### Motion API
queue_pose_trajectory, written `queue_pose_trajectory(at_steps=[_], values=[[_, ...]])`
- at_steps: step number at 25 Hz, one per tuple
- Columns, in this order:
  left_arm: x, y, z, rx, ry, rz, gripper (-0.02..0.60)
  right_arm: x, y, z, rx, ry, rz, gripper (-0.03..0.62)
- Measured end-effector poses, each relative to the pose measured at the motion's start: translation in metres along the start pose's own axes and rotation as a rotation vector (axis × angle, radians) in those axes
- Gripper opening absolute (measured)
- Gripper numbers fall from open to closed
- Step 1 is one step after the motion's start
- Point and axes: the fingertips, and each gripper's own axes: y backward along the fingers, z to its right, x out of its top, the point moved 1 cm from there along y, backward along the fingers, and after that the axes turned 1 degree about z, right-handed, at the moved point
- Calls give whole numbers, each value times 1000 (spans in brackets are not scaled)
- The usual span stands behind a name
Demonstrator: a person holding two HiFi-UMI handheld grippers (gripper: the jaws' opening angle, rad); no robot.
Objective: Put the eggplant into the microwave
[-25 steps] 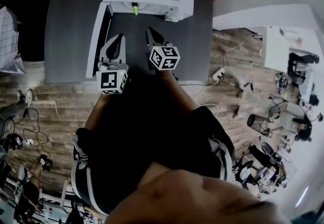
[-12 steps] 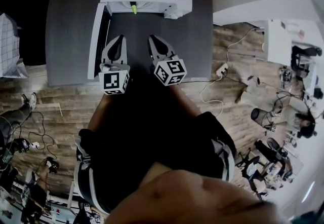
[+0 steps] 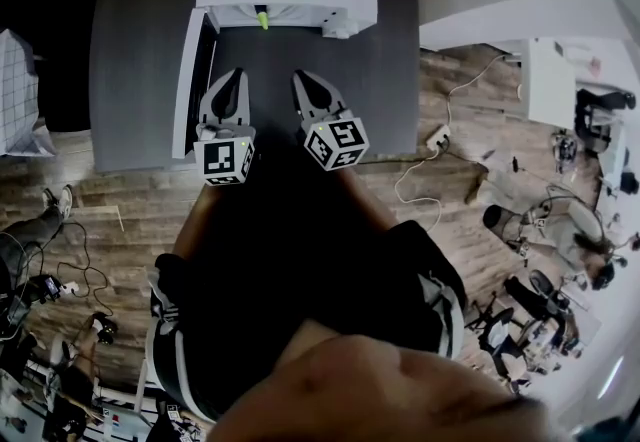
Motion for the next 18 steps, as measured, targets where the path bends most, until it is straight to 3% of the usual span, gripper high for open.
queue_pose_trajectory(at_steps=[18], values=[[2,-6,-5,1,2,-3,35,4,-9,1,14,5,19,32]])
